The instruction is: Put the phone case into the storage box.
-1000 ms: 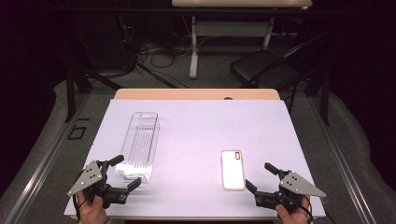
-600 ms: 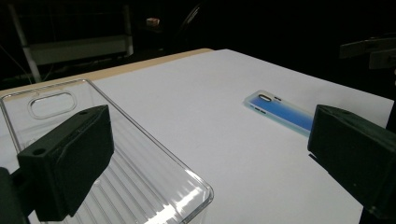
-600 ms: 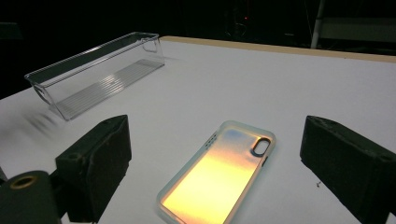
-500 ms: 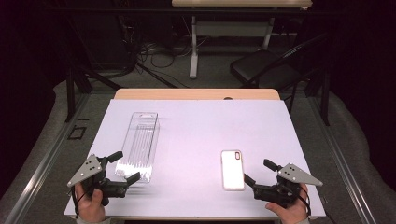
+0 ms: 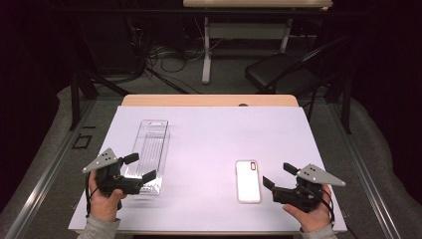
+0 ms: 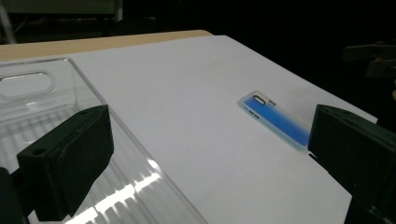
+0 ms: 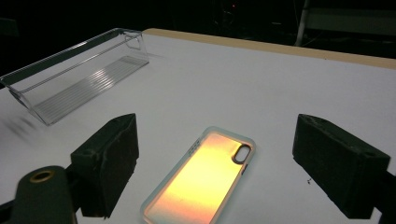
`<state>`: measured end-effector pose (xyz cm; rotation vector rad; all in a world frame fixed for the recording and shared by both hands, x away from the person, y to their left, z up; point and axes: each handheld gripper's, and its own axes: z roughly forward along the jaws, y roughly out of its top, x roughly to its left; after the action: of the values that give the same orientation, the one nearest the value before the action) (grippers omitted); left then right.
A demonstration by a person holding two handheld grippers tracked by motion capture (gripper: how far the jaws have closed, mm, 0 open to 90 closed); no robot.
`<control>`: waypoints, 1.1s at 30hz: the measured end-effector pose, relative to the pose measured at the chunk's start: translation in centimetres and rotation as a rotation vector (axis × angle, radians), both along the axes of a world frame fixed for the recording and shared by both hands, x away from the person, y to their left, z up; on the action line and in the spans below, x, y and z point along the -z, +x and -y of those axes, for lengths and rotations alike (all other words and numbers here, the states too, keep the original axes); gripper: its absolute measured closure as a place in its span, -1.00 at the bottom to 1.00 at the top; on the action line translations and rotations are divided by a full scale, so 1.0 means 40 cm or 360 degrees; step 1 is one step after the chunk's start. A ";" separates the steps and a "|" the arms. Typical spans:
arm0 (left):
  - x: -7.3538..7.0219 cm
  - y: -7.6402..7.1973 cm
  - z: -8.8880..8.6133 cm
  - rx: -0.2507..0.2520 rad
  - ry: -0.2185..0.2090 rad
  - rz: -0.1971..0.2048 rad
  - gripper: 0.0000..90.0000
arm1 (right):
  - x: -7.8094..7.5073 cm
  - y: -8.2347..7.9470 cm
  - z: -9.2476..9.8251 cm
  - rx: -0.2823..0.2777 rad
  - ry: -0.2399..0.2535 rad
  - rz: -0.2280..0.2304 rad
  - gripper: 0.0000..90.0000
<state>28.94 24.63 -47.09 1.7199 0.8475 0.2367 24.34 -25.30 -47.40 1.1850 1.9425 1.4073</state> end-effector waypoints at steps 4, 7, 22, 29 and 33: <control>-0.028 0.019 0.018 0.0001 0.0031 0.0002 -0.99 | -0.010 0.015 -0.007 0.0006 -0.0014 -0.0042 -0.68; -0.041 0.028 0.025 0.0000 0.0047 0.0007 -0.99 | -0.014 0.023 -0.012 0.0006 -0.0019 -0.0050 -0.68; -0.106 0.087 0.062 -0.0005 0.0085 -0.0089 -0.92 | -0.080 0.073 -0.024 0.0032 -0.0097 -0.0147 -0.64; -0.137 0.109 0.077 -0.0005 0.0105 -0.0091 -0.87 | -0.095 0.084 -0.042 0.0070 -0.0166 -0.0154 -0.41; -0.138 0.115 0.072 -0.0014 0.0107 -0.0082 -0.73 | -0.096 0.093 -0.045 0.0062 -0.0158 -0.0204 -0.24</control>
<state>33.53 21.73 -41.58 1.7915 0.8938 0.2301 28.06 -23.49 -43.57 1.2869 2.0391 1.2272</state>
